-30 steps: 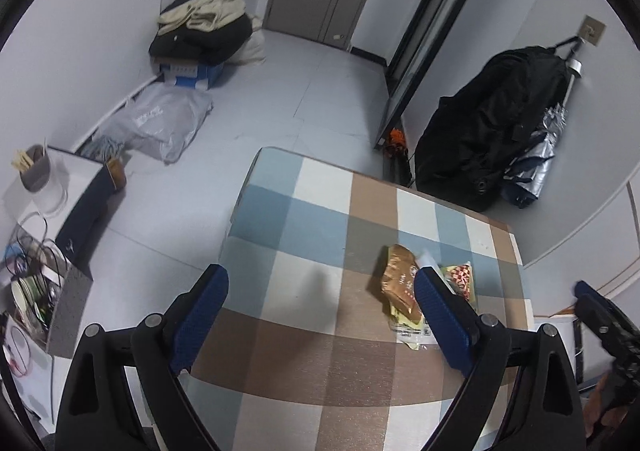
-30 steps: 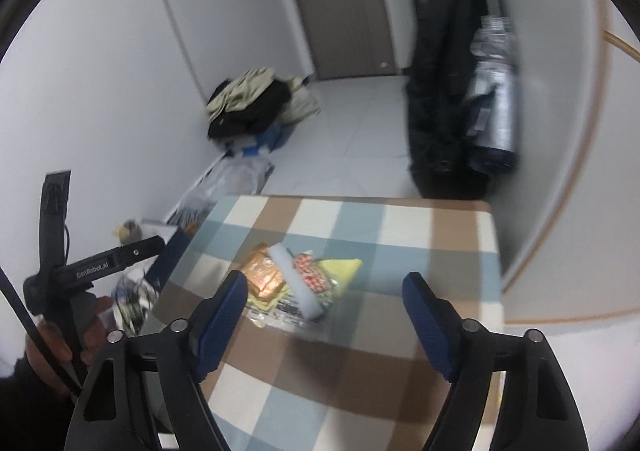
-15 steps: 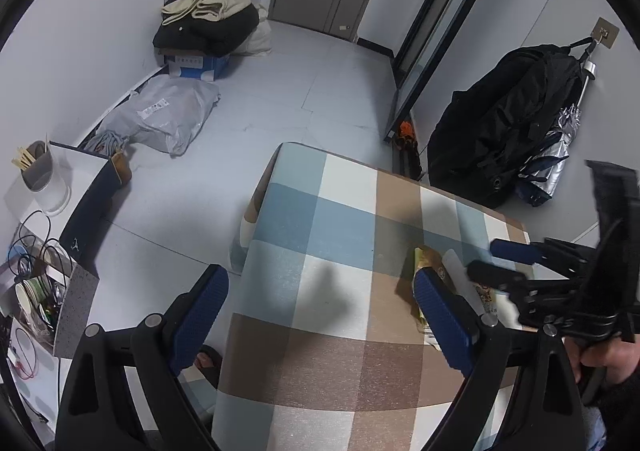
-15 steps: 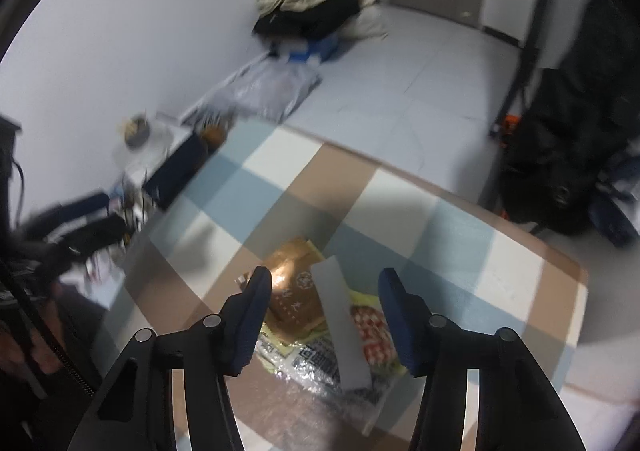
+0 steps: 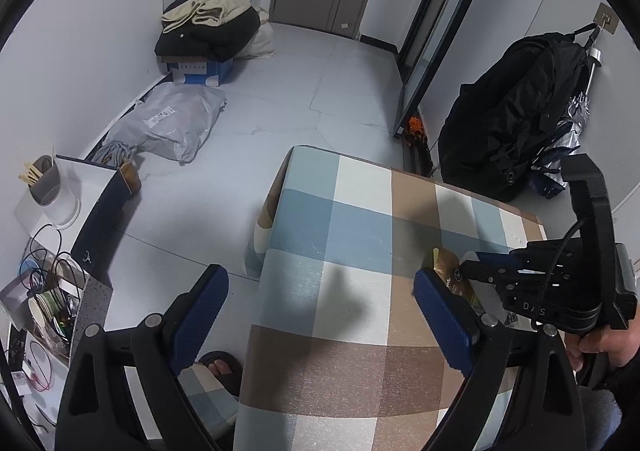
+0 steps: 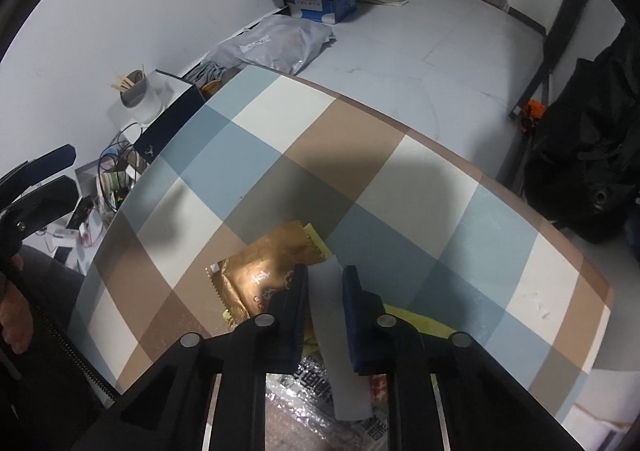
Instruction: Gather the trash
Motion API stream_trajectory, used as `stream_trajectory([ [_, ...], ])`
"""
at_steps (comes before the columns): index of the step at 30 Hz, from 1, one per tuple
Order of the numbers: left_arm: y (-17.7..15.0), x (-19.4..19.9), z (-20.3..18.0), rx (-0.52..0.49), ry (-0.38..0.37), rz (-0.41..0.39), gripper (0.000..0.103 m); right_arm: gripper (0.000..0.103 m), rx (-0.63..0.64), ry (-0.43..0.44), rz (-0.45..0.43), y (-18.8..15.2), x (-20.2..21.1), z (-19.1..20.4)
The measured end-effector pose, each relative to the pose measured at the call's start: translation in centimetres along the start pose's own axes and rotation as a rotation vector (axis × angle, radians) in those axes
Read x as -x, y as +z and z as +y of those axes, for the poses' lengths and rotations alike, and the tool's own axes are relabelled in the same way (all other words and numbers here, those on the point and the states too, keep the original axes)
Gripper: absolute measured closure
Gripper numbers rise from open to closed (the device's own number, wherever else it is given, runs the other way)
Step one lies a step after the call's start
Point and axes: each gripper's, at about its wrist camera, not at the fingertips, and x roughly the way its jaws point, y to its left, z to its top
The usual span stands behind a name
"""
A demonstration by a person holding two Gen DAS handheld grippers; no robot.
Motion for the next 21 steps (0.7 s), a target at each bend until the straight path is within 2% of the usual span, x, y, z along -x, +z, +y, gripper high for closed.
stream_trajectory([
  [6,-0.1,-0.2,-0.2,-0.005,-0.005,0.01,0.011,0.093,-0.031,0.006,-0.038,0.1,1.2,0.1],
  [11,-0.2,-0.7,-0.2,0.002,-0.012,0.036,0.011,0.093,-0.078,0.026,-0.104,-0.5,3.3,-0.3],
  [21,-0.6,-2.0,-0.5,0.029,-0.051,0.106,0.011,0.093,-0.264,0.108,-0.269,-5.0,8.0,-2.5],
])
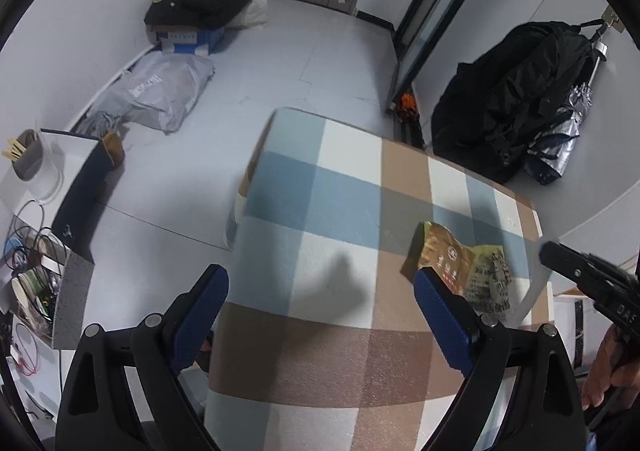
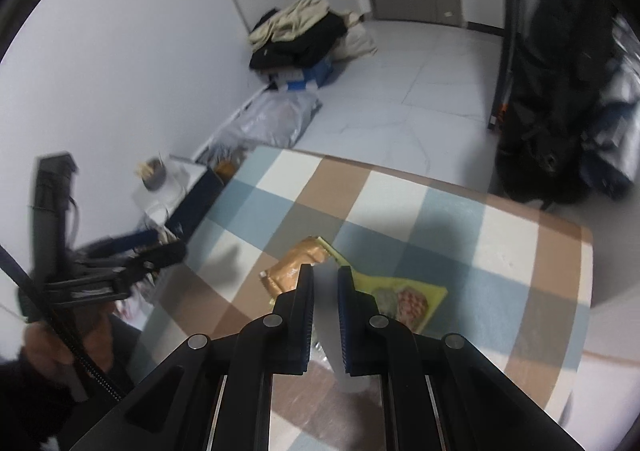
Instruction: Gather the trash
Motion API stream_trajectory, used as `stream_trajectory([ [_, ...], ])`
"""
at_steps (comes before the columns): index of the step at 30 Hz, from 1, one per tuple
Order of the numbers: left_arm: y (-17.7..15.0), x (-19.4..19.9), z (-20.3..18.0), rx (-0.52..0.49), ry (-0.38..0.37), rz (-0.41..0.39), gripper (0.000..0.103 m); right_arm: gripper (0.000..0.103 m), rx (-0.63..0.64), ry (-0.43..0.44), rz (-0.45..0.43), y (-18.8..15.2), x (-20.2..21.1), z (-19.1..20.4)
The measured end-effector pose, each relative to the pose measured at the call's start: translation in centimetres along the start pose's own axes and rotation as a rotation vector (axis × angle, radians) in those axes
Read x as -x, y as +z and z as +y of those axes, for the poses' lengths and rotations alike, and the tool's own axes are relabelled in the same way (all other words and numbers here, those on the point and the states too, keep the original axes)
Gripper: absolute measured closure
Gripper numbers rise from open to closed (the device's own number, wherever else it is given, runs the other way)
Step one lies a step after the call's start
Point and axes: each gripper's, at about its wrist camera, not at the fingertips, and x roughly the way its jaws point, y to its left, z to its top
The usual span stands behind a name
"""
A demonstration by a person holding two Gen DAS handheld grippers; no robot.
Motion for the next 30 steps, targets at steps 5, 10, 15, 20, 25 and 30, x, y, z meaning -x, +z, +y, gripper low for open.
stream_trajectory([
  [5,-0.3,-0.5,-0.9,-0.032,-0.007,0.011,0.011,0.093,-0.073,0.022,-0.052,-2.6,2.1,-1.1],
  [10,-0.4,-1.2,-3.0,-0.117,-0.021,0.039,0.011,0.092,-0.197,0.048,-0.094,-5.5,3.9,-3.5],
  [15,-0.1,-2.4,-5.8,-0.217,-0.062,0.101,0.011,0.092,-0.262,0.057,-0.117,-7.7,4.9,-5.2],
  [20,0.1,-4.5,-8.3,-0.312,0.001,0.152,0.011,0.092,-0.311,0.069,-0.146,-9.4,6.2,-6.7],
  [25,0.0,-6.5,-9.5,-0.346,0.03,0.223,0.011,0.092,-0.327,0.069,-0.158,-10.7,6.9,-7.6],
  [30,-0.6,-7.4,-10.3,-0.416,0.093,0.258,0.011,0.092,-0.339,0.074,-0.162,-11.7,7.0,-8.3],
])
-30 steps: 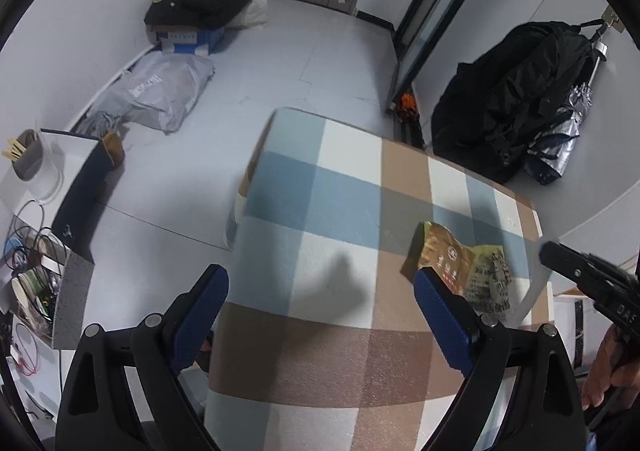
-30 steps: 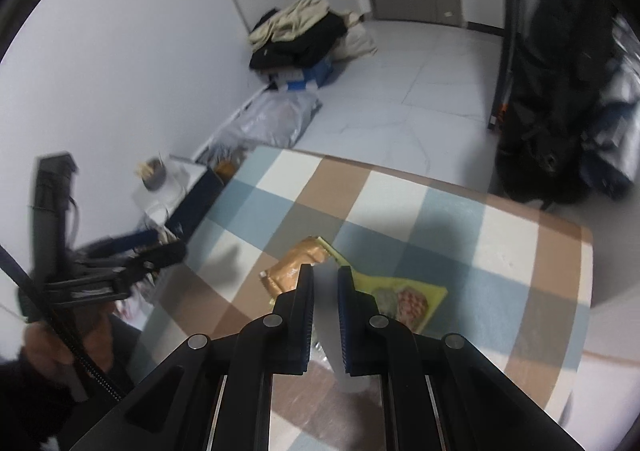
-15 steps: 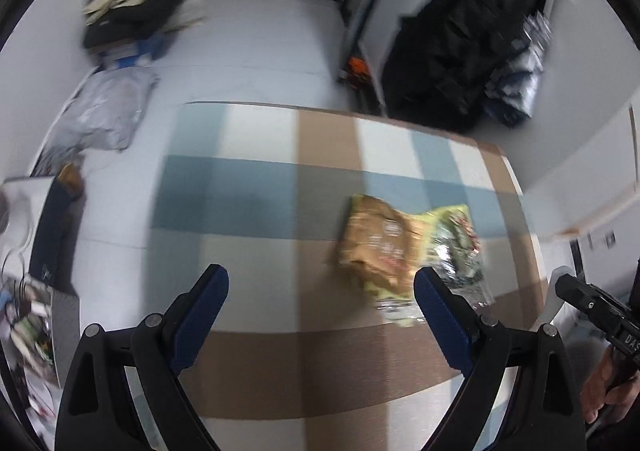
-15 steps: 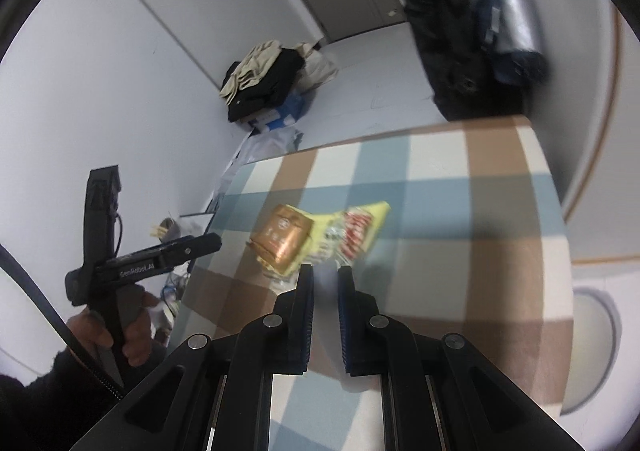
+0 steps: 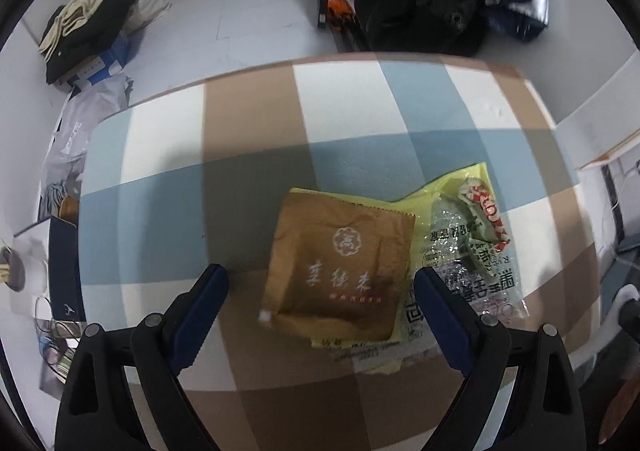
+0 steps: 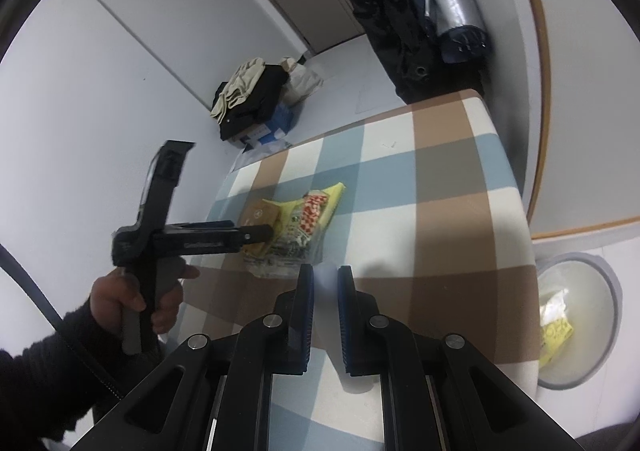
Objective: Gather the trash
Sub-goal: 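Lift the brown pouch with the left gripper and carry it over the bin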
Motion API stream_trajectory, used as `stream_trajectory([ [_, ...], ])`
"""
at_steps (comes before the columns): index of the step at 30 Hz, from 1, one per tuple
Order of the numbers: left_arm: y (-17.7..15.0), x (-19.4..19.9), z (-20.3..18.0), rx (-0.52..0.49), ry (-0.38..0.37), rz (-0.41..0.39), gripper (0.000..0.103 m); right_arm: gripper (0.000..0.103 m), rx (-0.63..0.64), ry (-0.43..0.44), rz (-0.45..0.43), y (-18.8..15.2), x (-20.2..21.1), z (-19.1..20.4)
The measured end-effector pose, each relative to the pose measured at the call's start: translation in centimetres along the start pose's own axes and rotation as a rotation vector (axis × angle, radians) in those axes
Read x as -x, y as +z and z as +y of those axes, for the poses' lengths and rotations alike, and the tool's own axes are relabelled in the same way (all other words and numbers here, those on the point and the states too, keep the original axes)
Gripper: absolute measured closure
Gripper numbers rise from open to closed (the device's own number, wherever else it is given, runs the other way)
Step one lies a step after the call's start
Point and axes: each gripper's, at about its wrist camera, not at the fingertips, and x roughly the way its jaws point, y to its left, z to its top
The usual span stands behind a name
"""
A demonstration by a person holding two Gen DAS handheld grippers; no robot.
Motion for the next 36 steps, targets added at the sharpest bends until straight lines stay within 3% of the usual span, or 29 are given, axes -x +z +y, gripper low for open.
stream_trajectory([
  [2,0.0,-0.1,-0.3,-0.026,0.037,0.011,0.011,0.092,-0.003,-0.001,-0.003,-0.1,0.2,-0.3],
  [5,-0.1,0.4,0.1,-0.01,0.007,0.004,0.012,0.092,-0.01,0.001,-0.009,-0.2,0.4,-0.7],
  [13,-1.3,1.6,0.2,-0.02,0.03,0.017,0.044,0.092,-0.021,0.012,-0.027,-0.3,1.0,-1.1],
  [22,-2.0,2.1,0.1,0.036,0.01,0.034,0.046,0.092,-0.01,0.001,-0.051,-0.5,1.8,-0.5],
  [36,-3.2,4.3,-0.6,0.088,-0.043,-0.033,0.046,0.092,0.034,-0.014,-0.081,-1.2,4.0,2.0],
])
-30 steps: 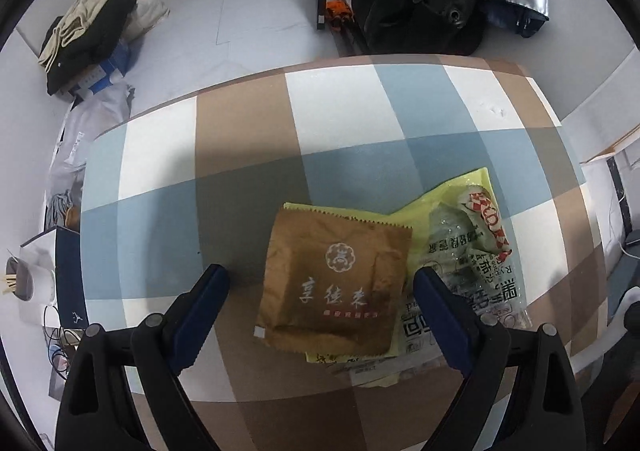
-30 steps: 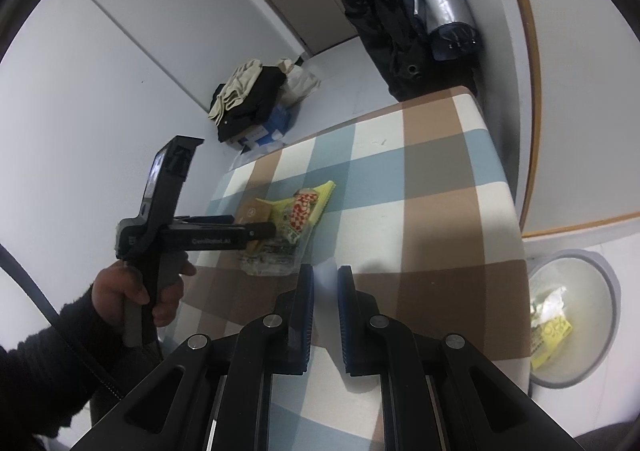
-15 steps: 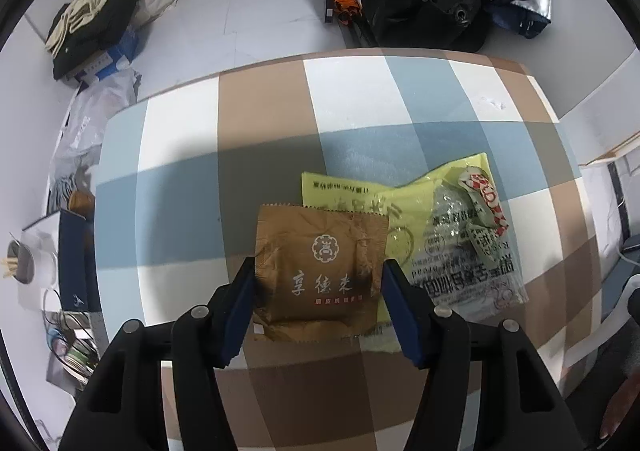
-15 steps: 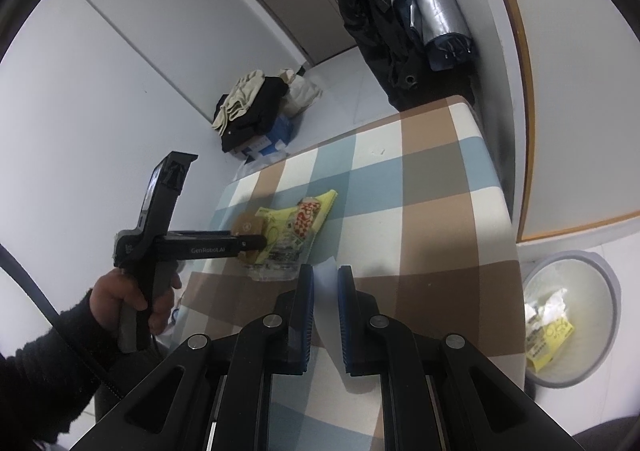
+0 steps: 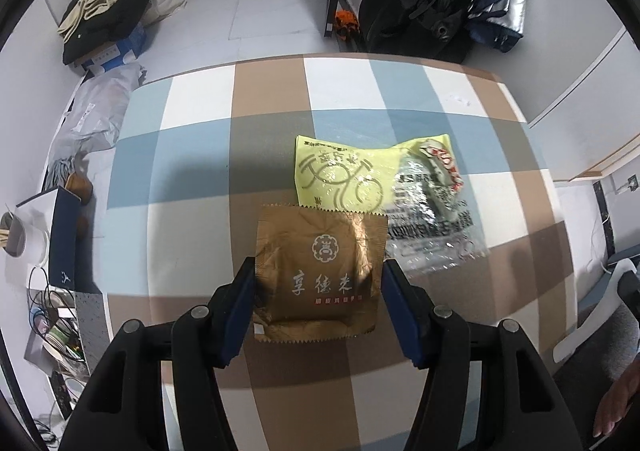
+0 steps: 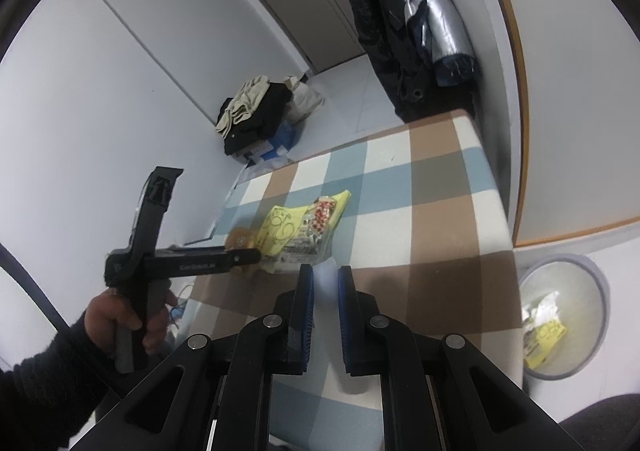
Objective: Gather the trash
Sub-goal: 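Lift the brown pouch with the left gripper and carry it over the bin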
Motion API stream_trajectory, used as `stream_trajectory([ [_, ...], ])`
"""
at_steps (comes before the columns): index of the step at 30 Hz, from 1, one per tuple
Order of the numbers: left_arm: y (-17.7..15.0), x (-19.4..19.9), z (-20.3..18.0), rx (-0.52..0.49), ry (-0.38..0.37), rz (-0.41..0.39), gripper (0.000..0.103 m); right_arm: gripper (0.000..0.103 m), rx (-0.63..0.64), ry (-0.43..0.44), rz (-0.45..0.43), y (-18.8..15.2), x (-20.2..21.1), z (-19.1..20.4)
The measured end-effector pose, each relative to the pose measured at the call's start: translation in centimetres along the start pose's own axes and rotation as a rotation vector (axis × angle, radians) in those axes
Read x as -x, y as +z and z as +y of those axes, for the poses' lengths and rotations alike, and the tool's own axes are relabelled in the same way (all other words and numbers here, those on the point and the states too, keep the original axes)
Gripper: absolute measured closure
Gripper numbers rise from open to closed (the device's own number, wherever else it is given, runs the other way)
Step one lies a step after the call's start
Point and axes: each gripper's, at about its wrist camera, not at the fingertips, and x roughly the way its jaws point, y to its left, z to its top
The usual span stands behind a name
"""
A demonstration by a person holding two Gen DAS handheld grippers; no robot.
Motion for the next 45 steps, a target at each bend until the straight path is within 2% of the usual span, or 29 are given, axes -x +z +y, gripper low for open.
stream_trajectory([
  [10,-0.9,4.0,-2.3,-0.003,-0.044,-0.112,0.046,0.092,0.047,0.024,-0.105,1.9,4.9,2.0],
  [15,-0.9,6.2,-4.4,-0.028,-0.08,-0.173,0.046,0.092,0.055,0.002,-0.177,3.0,8.7,1.9],
  [18,-0.8,7.3,-6.3,-0.053,-0.118,-0.196,0.046,0.092,0.054,-0.031,-0.22,3.3,10.9,1.2],
  [23,-0.5,8.2,-10.5,-0.122,-0.187,-0.214,0.046,0.092,0.029,-0.131,-0.316,3.0,15.3,-0.4],
  [27,-0.3,8.5,-13.6,-0.171,-0.239,-0.214,0.046,0.092,-0.001,-0.188,-0.347,2.3,17.9,-2.3],
  [34,0.2,7.3,-19.0,-0.231,-0.334,-0.164,0.046,0.092,-0.099,-0.299,-0.336,0.2,20.9,-7.5],
  [40,0.3,4.5,-23.0,-0.266,-0.402,-0.08,0.046,0.092,-0.174,-0.384,-0.247,-2.1,21.2,-12.1],
  [45,0.6,1.7,-25.1,-0.278,-0.413,-0.014,0.046,0.092,-0.233,-0.417,-0.185,-3.4,20.3,-15.3],
])
